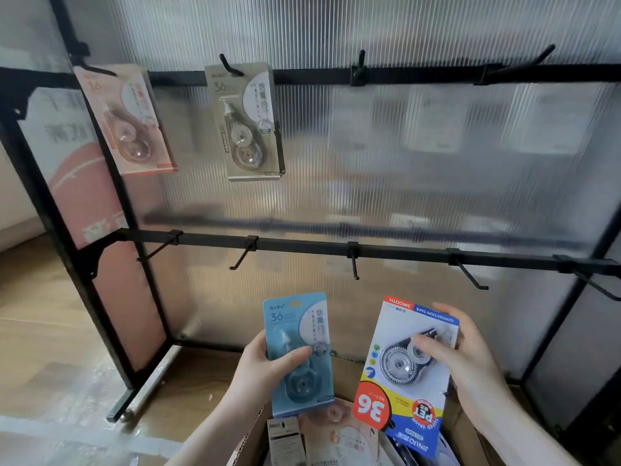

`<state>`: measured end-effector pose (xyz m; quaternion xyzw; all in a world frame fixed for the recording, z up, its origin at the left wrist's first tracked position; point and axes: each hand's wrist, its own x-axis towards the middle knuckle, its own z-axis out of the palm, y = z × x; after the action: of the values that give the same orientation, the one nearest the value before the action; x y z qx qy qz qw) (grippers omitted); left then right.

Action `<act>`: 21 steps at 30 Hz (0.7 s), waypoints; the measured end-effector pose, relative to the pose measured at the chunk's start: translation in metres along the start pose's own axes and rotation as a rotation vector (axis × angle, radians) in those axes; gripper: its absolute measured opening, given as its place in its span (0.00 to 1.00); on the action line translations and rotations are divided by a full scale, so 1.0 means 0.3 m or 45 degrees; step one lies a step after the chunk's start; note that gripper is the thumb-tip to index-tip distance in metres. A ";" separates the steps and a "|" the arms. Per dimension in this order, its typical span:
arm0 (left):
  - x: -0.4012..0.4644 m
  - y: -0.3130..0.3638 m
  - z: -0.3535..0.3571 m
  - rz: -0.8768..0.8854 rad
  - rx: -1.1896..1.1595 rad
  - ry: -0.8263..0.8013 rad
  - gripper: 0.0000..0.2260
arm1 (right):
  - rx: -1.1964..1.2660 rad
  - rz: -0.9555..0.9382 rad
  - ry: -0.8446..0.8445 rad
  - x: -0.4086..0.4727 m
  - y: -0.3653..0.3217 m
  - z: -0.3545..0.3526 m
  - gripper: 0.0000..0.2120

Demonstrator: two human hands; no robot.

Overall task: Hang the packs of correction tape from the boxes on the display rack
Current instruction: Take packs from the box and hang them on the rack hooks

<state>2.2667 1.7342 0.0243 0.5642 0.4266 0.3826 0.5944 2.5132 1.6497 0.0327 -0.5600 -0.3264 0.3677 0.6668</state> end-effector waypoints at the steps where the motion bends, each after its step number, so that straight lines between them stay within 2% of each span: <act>1: -0.004 0.003 -0.001 -0.001 0.002 0.002 0.23 | -0.012 0.001 -0.008 -0.002 -0.004 0.000 0.25; 6: -0.012 0.031 0.002 0.020 0.005 0.009 0.25 | -0.051 0.012 -0.022 -0.002 0.001 -0.005 0.23; 9: -0.011 0.056 0.002 0.022 -0.013 0.013 0.18 | -0.063 0.021 -0.027 0.003 -0.009 0.003 0.23; 11: -0.008 0.079 -0.002 0.030 -0.020 0.023 0.16 | -0.065 0.006 -0.025 0.008 -0.018 0.014 0.22; 16: 0.014 0.151 -0.028 0.101 0.010 0.058 0.22 | -0.093 -0.068 -0.048 0.029 -0.052 0.075 0.21; 21: 0.044 0.292 -0.082 0.119 -0.013 0.099 0.23 | -0.142 -0.150 -0.048 0.061 -0.153 0.165 0.22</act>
<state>2.2504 1.7613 0.1108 0.5652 0.4204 0.4338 0.5619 2.4864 1.6856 0.0863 -0.5693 -0.3912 0.3195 0.6487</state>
